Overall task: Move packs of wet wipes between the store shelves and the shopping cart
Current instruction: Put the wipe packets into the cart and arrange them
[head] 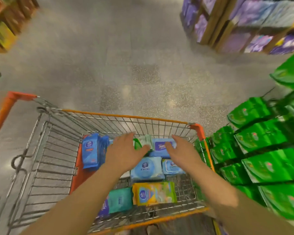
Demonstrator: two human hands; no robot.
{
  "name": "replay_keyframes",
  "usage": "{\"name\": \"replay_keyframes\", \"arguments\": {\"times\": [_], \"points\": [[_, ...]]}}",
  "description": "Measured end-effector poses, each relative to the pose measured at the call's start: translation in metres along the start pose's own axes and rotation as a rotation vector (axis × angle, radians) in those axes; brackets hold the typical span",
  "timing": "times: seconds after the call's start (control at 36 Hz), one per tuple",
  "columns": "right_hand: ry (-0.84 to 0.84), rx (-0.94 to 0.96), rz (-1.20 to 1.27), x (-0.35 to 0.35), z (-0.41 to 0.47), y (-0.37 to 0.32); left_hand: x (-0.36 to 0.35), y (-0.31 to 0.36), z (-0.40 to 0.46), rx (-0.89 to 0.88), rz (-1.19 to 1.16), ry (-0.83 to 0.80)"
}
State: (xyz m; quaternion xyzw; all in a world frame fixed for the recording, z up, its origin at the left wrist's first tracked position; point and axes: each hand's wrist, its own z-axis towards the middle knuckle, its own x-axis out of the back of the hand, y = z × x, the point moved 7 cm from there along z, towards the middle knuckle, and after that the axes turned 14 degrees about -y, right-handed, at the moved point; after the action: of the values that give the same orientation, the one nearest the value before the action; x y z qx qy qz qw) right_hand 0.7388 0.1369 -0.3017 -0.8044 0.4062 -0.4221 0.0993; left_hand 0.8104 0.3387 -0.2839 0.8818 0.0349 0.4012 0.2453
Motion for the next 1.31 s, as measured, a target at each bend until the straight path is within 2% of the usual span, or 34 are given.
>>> {"name": "replay_keyframes", "arguments": {"times": [0.11,0.25,0.39,0.53,0.64,0.81,0.97,1.14,1.31], "points": [[0.11,-0.004,-0.153,0.019,-0.05,-0.002,0.015,0.029,-0.026,-0.154,0.151,0.044],[0.256,-0.027,-0.219,0.034,-0.116,0.004,0.021,0.064,-0.06,-0.316,0.315,0.067],[0.381,-0.073,-0.164,0.041,-0.188,0.021,0.016,0.107,-0.101,-0.452,0.418,0.047],[0.475,-0.196,-0.076,0.043,-0.265,0.066,-0.005,0.165,-0.151,-0.677,0.471,0.028],[0.547,-0.266,0.0,0.044,-0.335,0.105,-0.032,0.214,-0.191,-0.782,0.537,-0.035],[0.691,-0.428,0.088,0.03,-0.453,0.173,-0.093,0.285,-0.266,-0.947,0.614,-0.075],[0.819,-0.558,0.218,-0.015,-0.589,0.239,-0.184,0.345,-0.369,-1.144,0.681,-0.121],[0.925,-0.679,0.313,-0.073,-0.71,0.308,-0.284,0.386,-0.479,-1.349,0.717,-0.262],[1.04,-0.839,0.418,-0.128,-0.823,0.352,-0.353,0.413,-0.572,-1.5,0.735,-0.308]]}}
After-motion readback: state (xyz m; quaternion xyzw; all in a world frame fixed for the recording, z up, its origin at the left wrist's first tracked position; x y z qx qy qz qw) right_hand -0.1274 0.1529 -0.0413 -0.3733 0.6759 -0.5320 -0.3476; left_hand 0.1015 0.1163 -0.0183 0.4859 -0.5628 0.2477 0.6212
